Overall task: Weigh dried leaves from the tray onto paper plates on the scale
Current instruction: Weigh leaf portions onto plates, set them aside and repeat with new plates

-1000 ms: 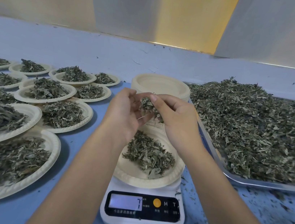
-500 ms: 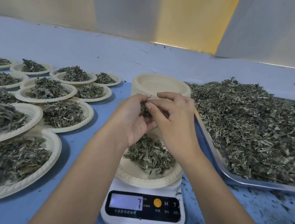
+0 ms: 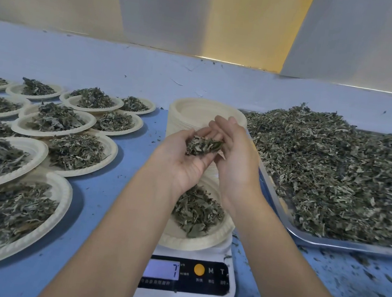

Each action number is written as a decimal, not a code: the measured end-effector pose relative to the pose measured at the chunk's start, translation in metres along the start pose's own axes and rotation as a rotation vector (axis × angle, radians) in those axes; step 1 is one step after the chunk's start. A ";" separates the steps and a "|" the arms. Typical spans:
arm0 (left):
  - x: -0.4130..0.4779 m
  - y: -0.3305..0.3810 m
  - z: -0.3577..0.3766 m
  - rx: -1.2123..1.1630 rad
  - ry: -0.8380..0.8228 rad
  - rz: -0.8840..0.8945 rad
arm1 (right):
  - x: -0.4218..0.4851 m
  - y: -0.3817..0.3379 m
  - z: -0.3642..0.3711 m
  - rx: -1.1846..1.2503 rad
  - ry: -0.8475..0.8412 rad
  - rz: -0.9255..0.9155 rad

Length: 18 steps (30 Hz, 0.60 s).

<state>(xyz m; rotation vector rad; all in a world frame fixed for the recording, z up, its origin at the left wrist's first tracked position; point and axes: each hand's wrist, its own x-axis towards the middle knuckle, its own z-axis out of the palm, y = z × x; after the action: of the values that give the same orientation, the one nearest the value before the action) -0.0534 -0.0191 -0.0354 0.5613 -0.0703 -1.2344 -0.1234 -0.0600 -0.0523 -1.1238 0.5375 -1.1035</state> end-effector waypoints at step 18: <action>0.046 -0.141 0.060 0.591 -0.033 -0.195 | 0.023 -0.039 -0.137 0.031 0.643 0.096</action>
<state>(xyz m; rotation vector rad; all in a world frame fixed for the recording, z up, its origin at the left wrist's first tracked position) -0.1812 -0.1129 -0.0570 1.0785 -0.4259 -1.4145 -0.2416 -0.1414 -0.0663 -0.6896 1.0584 -1.3808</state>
